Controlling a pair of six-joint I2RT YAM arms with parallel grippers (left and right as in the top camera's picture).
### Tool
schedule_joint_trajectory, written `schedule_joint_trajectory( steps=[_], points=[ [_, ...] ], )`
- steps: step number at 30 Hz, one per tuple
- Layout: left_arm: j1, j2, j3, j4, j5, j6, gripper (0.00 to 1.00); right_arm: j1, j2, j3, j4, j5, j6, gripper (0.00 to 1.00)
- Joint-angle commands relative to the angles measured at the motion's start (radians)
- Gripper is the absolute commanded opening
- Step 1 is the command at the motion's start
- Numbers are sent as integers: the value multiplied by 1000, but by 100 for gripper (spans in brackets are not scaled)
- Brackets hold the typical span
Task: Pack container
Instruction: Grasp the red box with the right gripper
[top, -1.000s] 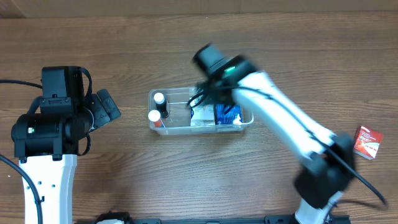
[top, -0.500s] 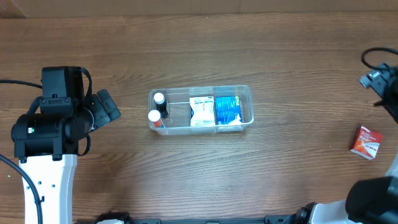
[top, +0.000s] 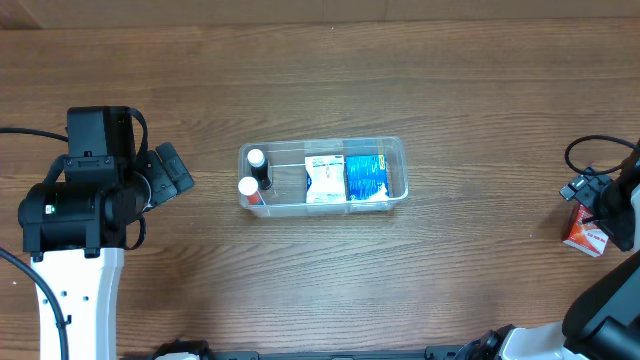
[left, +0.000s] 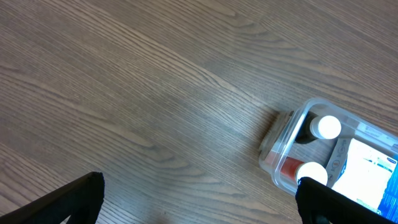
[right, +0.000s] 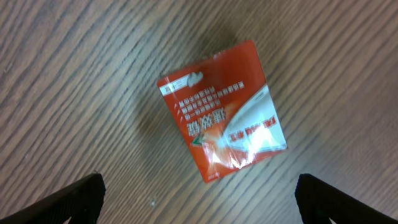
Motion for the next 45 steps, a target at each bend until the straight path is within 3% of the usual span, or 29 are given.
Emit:
schedule_joint_trajectory(
  steps=[1, 17, 38, 45],
  points=[
    [5, 2, 4, -5, 4, 21, 100, -8, 27, -6, 28, 3, -67, 100],
    [5, 2, 4, -8, 4, 20, 100, -129, 142, -6, 81, -33, -114, 100],
    [5, 2, 4, -9, 4, 20, 100, -130, 193, -6, 130, -130, -174, 100],
    [5, 2, 4, -11, 4, 20, 100, -130, 233, -6, 132, -130, -173, 95]
  ],
)
